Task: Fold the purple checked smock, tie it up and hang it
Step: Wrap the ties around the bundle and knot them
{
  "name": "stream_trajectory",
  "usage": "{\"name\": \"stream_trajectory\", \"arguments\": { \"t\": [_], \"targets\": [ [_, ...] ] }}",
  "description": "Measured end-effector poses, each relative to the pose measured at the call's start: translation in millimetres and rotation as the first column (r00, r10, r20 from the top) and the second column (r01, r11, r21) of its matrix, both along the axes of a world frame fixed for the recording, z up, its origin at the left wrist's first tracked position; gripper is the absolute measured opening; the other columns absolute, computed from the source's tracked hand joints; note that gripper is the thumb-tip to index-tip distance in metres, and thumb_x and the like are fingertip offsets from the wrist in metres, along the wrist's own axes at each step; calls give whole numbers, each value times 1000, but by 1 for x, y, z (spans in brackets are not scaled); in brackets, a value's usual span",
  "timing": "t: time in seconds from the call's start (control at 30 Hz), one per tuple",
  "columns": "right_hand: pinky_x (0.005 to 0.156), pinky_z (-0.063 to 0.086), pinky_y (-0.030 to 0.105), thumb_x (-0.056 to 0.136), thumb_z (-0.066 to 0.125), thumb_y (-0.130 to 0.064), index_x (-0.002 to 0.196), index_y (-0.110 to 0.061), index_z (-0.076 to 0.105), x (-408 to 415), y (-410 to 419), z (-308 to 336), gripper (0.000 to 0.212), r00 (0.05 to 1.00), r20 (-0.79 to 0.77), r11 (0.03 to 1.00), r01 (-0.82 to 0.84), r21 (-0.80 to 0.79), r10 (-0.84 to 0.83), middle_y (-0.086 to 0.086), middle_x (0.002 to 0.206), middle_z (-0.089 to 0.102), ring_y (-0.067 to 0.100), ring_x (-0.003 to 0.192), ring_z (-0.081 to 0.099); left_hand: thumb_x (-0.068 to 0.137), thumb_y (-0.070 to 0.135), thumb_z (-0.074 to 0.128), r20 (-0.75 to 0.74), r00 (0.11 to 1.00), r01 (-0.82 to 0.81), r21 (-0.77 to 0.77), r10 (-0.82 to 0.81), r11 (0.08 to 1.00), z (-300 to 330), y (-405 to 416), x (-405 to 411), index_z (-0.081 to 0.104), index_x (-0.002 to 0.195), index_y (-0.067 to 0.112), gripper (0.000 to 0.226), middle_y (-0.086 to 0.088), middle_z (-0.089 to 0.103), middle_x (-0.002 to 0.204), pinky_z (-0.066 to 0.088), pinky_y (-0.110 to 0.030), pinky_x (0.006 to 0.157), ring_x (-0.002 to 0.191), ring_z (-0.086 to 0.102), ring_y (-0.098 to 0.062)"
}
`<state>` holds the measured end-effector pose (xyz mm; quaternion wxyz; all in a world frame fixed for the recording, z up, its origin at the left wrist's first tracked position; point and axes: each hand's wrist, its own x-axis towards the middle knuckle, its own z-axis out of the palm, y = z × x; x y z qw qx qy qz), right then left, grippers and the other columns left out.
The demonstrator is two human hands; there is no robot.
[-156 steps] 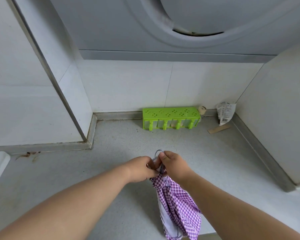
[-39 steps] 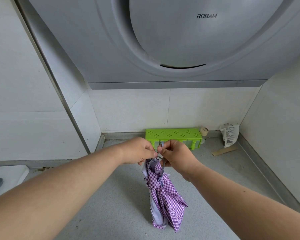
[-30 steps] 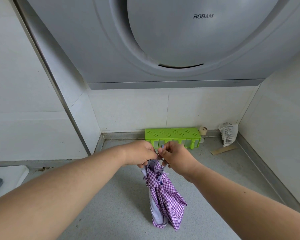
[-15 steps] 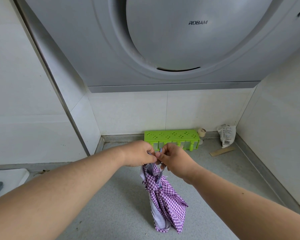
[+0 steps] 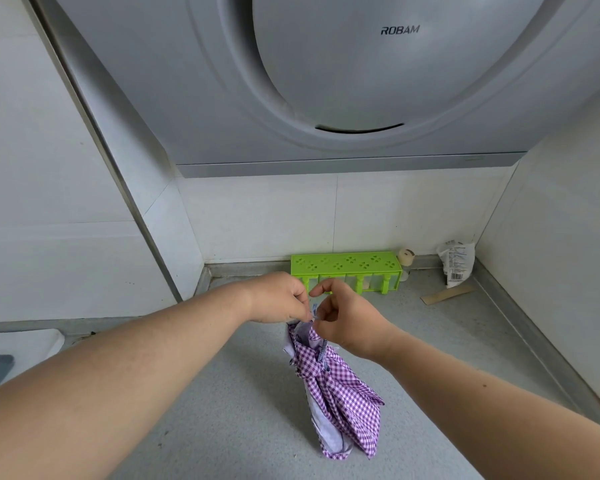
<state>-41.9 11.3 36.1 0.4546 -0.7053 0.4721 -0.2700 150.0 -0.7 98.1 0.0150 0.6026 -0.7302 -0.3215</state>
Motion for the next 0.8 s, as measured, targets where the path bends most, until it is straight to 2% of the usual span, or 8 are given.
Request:
{"name": "stream_trajectory", "arguments": {
  "t": [0.13, 0.2, 0.3, 0.4, 0.47, 0.53, 0.67, 0.8],
  "targets": [
    [59, 47, 23, 89, 63, -6, 101, -24, 73, 7, 2, -1, 24, 981, -186, 990, 21, -141, -47, -10, 79, 66, 1, 59, 54, 90, 32, 78, 20, 1000, 15, 1, -15, 1000, 1, 1, 1, 71, 80, 32, 12, 8, 73, 98, 52, -32, 84, 95, 65, -10],
    [64, 52, 32, 92, 59, -5, 92, -28, 76, 9, 3, 1, 29, 973, -227, 984, 7, -176, -47, -9, 80, 65, 10, 68, 62, 91, 35, 77, 41, 999, 21, -18, -20, 1000, 1, 1, 2, 70, 80, 35, 13, 11, 72, 99, 53, -35, 88, 99, 65, -12],
    [76, 55, 40, 95, 55, -1, 88, -25, 78, 10, 2, 2, 34, 963, -265, 987, 13, -157, -55, -10, 85, 64, 23, 84, 67, 94, 37, 74, 98, 994, 58, -52, -53, 997, -1, 2, 1, 66, 79, 36, 17, 15, 67, 93, 49, -31, 78, 93, 62, -10],
    [71, 54, 34, 94, 61, -4, 80, -28, 71, 10, -1, -2, 30, 958, -286, 995, -11, -101, -18, -4, 86, 69, 13, 74, 62, 96, 29, 71, 56, 997, 54, -62, -51, 997, -4, 4, 0, 66, 79, 33, 18, 16, 63, 86, 40, -27, 66, 83, 57, -7],
    [60, 45, 24, 93, 74, -14, 85, -25, 70, 8, 0, -5, 14, 975, -223, 998, -32, -53, 19, -6, 78, 67, 3, 63, 54, 97, 25, 70, 5, 1000, 21, -56, -21, 998, -6, 4, 1, 67, 81, 30, 17, 14, 62, 86, 39, -26, 65, 81, 55, -5],
    [58, 41, 17, 93, 78, -27, 87, -22, 70, 7, 3, -7, 11, 997, -77, 1000, -14, 12, 15, -11, 66, 66, -2, 56, 51, 97, 24, 71, -31, 1000, -4, -45, 3, 999, -6, 4, 5, 67, 84, 28, 14, 14, 61, 87, 39, -25, 66, 80, 54, -3],
    [69, 48, 35, 104, 62, -33, 88, -22, 79, 7, 1, -12, 25, 979, 131, 977, 133, 165, -156, 6, 78, 75, 15, 70, 58, 97, 27, 73, -105, 994, -43, -23, 40, 999, -10, 4, 11, 68, 86, 28, 13, 13, 62, 86, 41, -26, 68, 81, 56, -4],
    [61, 44, 29, 106, 56, -32, 100, -13, 79, 7, 2, -13, 30, 938, 305, 964, 89, 250, -166, 5, 76, 71, 16, 67, 59, 99, 33, 68, -33, 999, -17, -71, 15, 997, -18, 5, 14, 64, 84, 35, 16, 12, 63, 92, 42, -27, 68, 83, 57, -4]
  ]
}}
